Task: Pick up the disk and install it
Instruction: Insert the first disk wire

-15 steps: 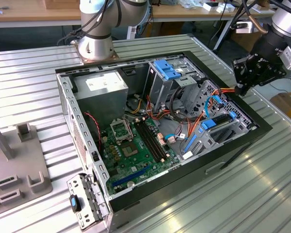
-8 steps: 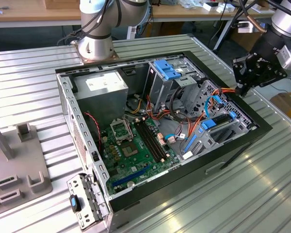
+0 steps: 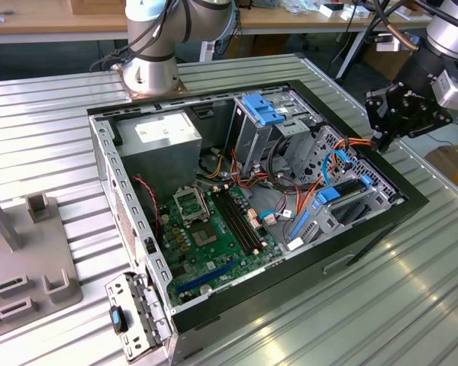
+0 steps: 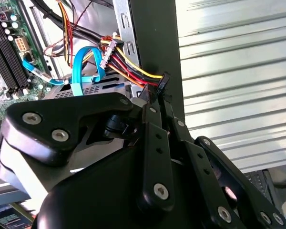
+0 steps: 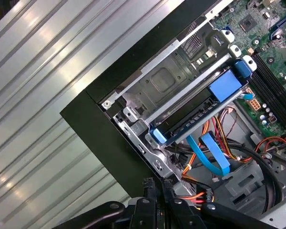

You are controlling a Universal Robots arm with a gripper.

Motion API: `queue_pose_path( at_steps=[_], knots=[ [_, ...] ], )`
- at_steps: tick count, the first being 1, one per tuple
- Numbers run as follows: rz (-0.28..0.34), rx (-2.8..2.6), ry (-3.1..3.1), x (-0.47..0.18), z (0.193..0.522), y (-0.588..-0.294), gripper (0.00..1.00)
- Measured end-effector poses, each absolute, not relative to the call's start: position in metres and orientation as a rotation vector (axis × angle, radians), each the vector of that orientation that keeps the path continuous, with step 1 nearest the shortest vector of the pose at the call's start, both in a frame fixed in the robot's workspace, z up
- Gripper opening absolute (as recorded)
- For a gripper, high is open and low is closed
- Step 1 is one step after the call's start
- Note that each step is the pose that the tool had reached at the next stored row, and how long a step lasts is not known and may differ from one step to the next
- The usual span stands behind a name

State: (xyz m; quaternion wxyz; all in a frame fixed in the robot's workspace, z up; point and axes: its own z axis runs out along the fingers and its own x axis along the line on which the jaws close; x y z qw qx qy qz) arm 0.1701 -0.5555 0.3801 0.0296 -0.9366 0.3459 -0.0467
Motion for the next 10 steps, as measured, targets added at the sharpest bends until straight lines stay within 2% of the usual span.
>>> queue_pose_path(
  at_steps=[10],
  knots=[
    [-0.151, -2.804, 1.289, 0.1700, 0.3798, -0.5555, 0.16]
  ],
)
